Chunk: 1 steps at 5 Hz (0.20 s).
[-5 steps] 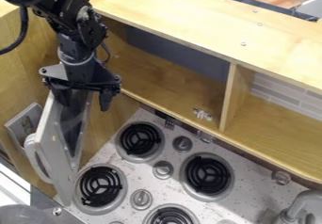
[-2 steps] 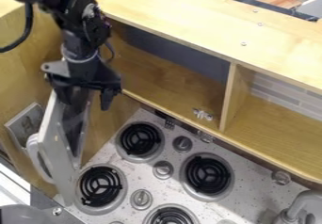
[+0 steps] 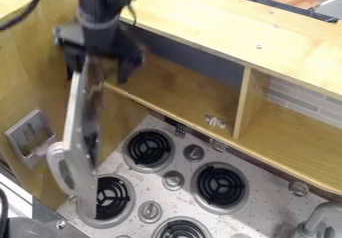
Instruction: Open microwave
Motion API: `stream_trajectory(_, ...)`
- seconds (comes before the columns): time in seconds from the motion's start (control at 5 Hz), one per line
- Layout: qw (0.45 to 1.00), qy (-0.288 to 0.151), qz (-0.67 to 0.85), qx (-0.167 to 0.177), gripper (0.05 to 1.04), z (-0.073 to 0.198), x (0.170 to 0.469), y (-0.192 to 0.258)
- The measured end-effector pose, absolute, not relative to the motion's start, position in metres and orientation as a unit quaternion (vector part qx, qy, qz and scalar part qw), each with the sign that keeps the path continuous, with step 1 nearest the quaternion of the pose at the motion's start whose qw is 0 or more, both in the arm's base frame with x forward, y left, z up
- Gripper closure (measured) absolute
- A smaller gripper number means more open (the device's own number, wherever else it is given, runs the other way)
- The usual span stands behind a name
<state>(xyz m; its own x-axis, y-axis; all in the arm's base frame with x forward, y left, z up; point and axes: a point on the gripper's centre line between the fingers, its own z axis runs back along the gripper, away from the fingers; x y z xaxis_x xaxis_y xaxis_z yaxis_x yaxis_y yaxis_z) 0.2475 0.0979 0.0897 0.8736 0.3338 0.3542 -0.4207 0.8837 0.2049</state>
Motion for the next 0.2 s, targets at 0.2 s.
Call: stream_trajectory(0.2,0.956,-0.166,0.184,0.155,0.083,0.1074,0.2448,0.0913)
